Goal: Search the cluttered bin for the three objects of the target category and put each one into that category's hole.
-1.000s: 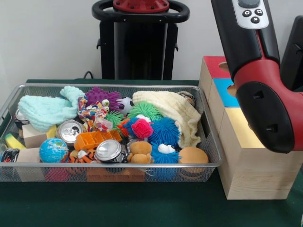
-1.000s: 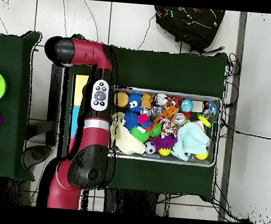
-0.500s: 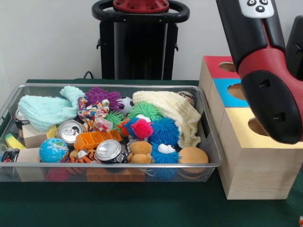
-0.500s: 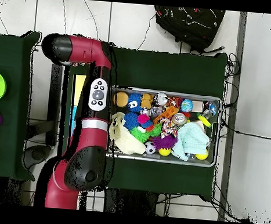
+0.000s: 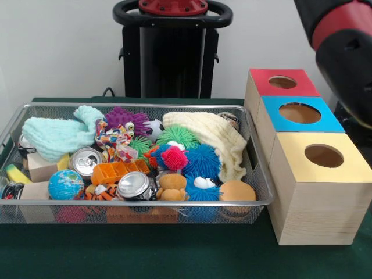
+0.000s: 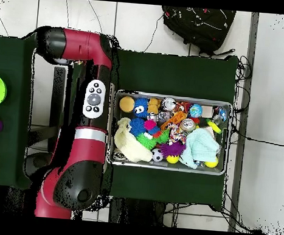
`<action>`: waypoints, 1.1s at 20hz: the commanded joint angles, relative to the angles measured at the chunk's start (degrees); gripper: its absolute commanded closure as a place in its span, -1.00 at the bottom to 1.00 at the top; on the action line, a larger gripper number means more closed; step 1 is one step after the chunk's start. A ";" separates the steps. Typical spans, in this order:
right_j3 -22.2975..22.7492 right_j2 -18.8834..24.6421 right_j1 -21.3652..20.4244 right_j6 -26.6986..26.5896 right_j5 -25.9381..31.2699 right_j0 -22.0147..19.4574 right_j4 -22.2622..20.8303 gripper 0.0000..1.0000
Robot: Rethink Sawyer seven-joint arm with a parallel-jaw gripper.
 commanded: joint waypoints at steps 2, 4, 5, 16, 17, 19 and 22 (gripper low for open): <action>11.18 6.61 -7.46 3.42 10.70 -0.73 -4.40 1.00; 10.88 6.84 -7.41 3.65 11.07 -0.76 -4.67 1.00; 10.59 6.82 -7.51 3.87 11.53 -0.87 -4.80 1.00; 14.27 7.82 -13.73 5.11 16.87 0.67 -6.71 1.00; 14.88 7.76 -14.94 5.27 18.00 0.91 -6.99 1.00; 15.42 7.48 -17.07 5.63 20.50 1.17 -7.45 1.00; 15.70 7.10 -19.71 6.04 23.76 1.29 -8.18 1.00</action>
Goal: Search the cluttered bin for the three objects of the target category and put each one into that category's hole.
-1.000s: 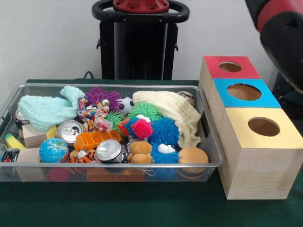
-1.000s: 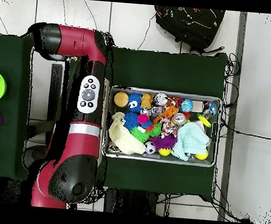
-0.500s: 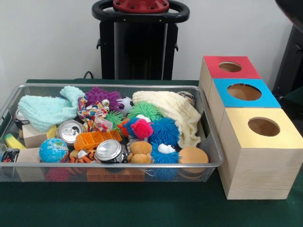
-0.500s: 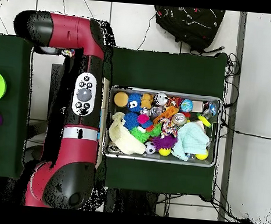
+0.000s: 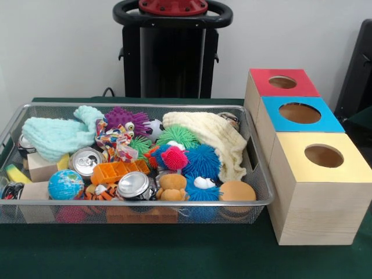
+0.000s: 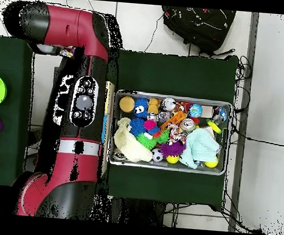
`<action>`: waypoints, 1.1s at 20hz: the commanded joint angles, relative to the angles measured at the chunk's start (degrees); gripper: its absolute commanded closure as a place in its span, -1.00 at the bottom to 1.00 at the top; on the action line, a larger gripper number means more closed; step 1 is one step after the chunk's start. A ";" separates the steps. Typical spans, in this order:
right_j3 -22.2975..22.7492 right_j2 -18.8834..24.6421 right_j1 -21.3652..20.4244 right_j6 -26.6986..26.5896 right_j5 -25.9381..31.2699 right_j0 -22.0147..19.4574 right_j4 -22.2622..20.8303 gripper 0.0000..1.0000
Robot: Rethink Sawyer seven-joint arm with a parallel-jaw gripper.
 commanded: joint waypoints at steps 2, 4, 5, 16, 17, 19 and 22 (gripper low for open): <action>10.70 3.77 -9.10 6.30 15.07 0.07 -4.64 1.00; 10.38 3.44 -10.34 6.67 17.27 -0.02 -5.05 1.00; 10.60 3.41 -11.06 6.83 18.10 0.09 -5.39 1.00; 8.74 4.37 -9.86 7.66 17.77 -0.71 -6.22 1.00; 8.89 4.55 -9.78 7.64 17.44 -0.67 -6.27 1.00; 9.96 5.13 -9.89 7.52 16.19 -0.39 -6.59 1.00; 13.86 6.20 -11.60 8.15 14.22 1.04 -7.37 1.00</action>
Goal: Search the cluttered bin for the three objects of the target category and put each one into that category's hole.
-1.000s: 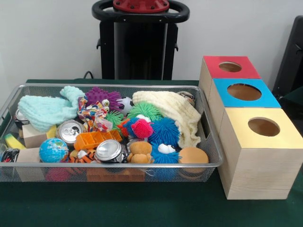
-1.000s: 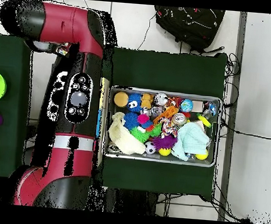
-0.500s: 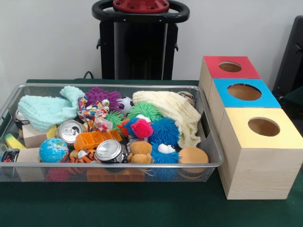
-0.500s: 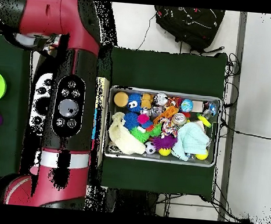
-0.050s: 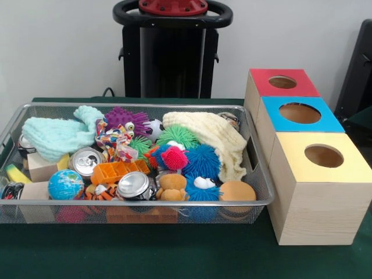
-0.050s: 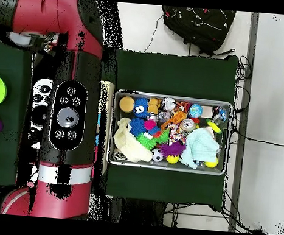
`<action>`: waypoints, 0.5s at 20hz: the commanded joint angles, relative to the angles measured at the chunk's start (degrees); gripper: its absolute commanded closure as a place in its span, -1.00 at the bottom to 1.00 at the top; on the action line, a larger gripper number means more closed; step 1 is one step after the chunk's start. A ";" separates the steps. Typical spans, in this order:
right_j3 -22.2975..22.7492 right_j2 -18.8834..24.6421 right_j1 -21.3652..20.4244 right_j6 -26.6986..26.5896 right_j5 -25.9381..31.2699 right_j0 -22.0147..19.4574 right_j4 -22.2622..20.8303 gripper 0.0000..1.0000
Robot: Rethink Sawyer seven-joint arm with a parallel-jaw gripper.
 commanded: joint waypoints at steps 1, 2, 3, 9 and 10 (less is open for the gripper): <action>13.12 5.96 -1.54 8.44 1.30 1.10 -4.51 1.00; 14.34 6.28 -2.24 8.70 1.07 1.56 -4.61 1.00; 15.42 6.51 -2.88 9.03 1.00 1.99 -4.68 1.00; 22.12 7.87 -7.29 9.85 0.35 4.28 -5.73 1.00; 22.69 8.15 -7.54 9.79 0.01 4.39 -5.86 1.00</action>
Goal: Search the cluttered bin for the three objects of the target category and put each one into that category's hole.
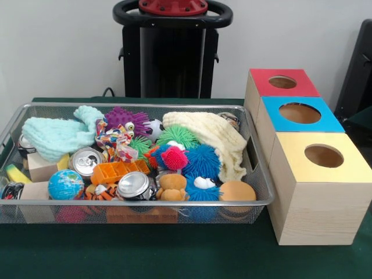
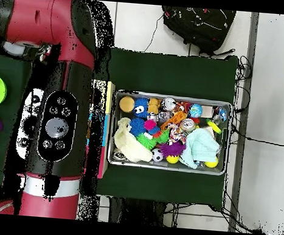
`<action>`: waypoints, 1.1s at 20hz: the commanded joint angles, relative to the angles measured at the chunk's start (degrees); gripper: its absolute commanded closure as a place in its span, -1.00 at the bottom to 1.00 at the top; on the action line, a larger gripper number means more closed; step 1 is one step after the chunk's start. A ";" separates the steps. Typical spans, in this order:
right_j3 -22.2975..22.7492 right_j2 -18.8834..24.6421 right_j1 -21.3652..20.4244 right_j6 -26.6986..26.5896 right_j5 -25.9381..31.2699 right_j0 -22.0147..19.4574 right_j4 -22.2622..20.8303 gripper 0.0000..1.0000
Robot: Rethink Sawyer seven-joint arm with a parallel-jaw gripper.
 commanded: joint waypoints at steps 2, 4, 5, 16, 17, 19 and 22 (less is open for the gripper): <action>15.68 6.03 -4.61 9.56 -0.60 1.02 -4.10 1.00; 15.20 6.42 -4.29 9.50 -0.71 0.69 -4.35 1.00; 15.33 6.66 -4.25 9.49 -0.96 0.68 -4.41 1.00; 20.58 9.66 -5.25 6.17 -6.24 0.43 -5.36 1.00; 20.59 9.95 -5.03 5.81 -6.66 0.21 -5.53 1.00; 21.05 10.83 -4.59 4.94 -8.24 -0.18 -5.67 1.00; 21.69 12.06 -4.19 4.03 -10.29 -0.57 -6.01 1.00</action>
